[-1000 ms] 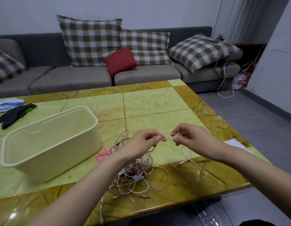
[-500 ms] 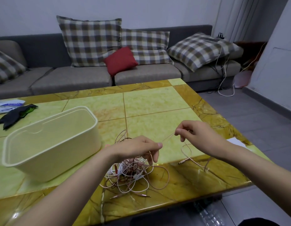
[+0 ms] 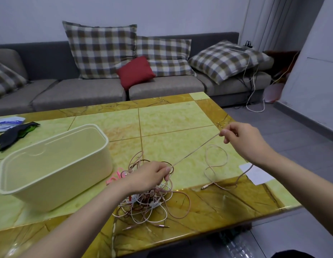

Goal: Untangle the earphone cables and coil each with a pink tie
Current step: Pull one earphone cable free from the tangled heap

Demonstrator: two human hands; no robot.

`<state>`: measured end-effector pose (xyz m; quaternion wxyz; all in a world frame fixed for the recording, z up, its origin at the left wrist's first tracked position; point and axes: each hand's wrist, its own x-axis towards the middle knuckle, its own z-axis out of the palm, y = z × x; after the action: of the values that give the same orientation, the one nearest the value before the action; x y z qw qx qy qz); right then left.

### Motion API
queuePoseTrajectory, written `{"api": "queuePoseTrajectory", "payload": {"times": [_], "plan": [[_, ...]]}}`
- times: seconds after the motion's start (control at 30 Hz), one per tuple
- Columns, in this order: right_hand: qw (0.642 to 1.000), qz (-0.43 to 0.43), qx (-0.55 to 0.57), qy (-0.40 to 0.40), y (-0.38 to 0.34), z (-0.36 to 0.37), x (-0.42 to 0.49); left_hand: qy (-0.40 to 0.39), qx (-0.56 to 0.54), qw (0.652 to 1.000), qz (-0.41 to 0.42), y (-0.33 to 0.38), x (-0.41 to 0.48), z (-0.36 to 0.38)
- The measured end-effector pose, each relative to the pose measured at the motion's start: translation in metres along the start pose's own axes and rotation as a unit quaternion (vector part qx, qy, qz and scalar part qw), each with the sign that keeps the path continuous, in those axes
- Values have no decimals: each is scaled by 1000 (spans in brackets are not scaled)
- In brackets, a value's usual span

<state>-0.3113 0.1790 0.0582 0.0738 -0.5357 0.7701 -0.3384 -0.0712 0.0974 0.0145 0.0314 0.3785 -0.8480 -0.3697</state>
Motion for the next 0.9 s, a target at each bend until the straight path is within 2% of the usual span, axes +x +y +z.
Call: {"api": "queuePoseTrajectory", "payload": {"times": [0.1,0.17,0.23,0.37,0.43,0.53,0.67,0.9], "plan": [[997,20,-74,-15,11,5,-1,60,18,998,11,1,0,2],[990,2,-137,-34,12,11,-5,118,18,992,33,8,1,-2],[992,-51,-101,-54,-5,16,-14,148,45,986,58,19,1,-4],[983,-127,9,-132,-57,30,-37,152,92,980,86,43,3,-1],[976,-121,35,-177,-69,40,-42,149,62,984,77,49,4,0],[973,-66,56,-214,-69,46,-40,148,16,985,84,44,2,-2],[980,-102,-31,-166,-61,44,-36,102,-41,991,81,25,-1,0],[989,-113,-42,-81,-58,28,-30,87,-63,992,64,-1,-5,7]]}}
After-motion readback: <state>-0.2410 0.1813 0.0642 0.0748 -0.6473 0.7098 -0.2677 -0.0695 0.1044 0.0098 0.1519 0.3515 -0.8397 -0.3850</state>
